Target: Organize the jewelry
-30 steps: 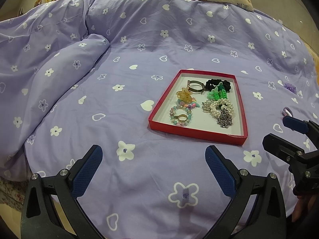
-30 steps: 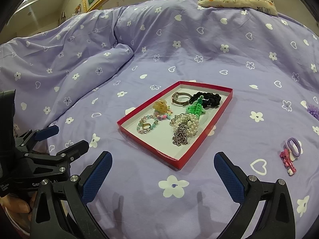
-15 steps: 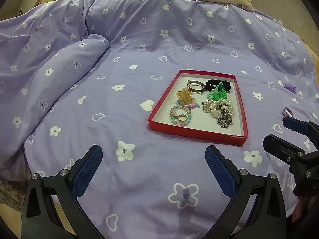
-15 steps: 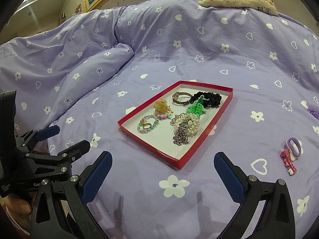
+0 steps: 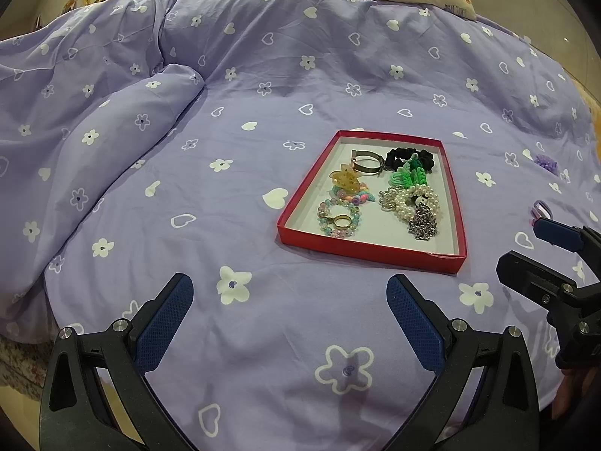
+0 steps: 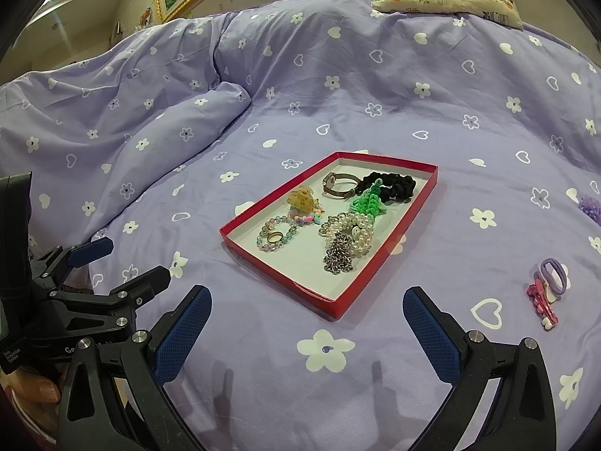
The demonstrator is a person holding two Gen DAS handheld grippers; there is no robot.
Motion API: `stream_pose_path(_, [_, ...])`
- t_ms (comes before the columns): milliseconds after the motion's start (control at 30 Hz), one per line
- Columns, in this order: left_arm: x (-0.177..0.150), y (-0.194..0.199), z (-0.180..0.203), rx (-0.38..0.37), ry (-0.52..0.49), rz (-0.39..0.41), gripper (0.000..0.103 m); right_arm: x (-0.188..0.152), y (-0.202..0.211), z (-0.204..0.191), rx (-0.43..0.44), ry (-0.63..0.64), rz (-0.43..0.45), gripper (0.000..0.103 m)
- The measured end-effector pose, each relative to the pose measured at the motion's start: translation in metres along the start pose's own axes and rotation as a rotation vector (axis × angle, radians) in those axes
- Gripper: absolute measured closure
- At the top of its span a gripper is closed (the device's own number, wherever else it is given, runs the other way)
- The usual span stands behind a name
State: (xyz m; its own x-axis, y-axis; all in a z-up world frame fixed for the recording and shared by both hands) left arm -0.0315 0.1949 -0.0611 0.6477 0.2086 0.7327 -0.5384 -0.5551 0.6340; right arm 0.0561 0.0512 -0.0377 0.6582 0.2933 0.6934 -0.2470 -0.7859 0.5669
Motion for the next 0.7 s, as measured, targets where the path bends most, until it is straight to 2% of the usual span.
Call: stream_pose_path(700, [-0.0007,-0.0039,0.0029,-0.004,-0.006,-0.002,0.000,0.0000,0.0004,0.0023,0.003,-0.006,0.000,0.000])
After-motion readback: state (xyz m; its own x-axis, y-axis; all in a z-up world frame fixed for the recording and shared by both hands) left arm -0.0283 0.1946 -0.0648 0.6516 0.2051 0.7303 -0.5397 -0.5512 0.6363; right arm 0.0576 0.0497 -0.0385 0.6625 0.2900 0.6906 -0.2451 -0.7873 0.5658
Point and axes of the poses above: each gripper's, at about its wrist camera, not at the fingertips, and y roughly against the way its jaws point, z to its right, x to its top, the point moved 8 cm from there along -y, roughly the way its jaws point, and after that the axes turned 15 degrees about x, right-handed, at the moved point
